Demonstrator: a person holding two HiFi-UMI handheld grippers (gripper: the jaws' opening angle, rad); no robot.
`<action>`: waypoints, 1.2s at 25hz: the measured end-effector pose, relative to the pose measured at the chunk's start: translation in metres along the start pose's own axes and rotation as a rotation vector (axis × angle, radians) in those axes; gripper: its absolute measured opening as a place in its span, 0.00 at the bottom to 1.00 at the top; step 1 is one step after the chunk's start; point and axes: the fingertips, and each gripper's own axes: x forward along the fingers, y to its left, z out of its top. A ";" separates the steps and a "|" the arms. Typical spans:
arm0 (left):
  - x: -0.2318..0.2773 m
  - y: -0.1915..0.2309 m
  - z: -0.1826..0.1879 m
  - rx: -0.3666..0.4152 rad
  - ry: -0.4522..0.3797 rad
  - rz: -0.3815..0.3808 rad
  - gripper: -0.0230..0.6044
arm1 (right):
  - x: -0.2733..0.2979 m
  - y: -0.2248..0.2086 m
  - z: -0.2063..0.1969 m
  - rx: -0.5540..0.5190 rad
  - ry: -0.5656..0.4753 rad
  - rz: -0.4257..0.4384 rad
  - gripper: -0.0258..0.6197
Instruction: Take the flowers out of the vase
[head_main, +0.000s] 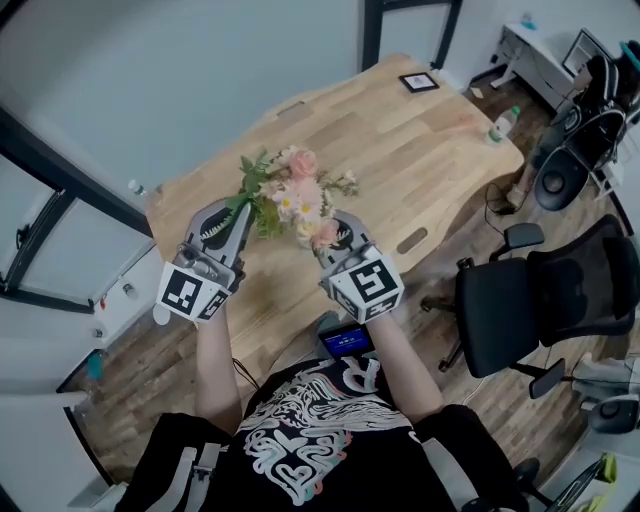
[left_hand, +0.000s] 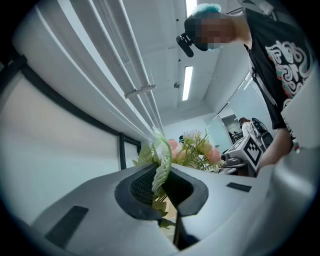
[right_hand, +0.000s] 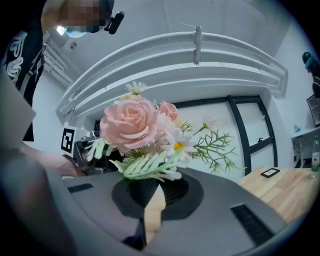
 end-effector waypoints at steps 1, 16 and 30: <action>-0.004 -0.001 -0.003 -0.005 0.004 0.006 0.07 | 0.001 0.004 -0.003 0.002 0.005 0.006 0.05; -0.052 -0.021 -0.054 -0.080 0.123 0.062 0.07 | 0.001 0.035 -0.038 0.029 0.082 0.085 0.05; -0.086 -0.036 -0.086 -0.158 0.179 0.111 0.07 | 0.005 0.059 -0.057 0.036 0.122 0.146 0.05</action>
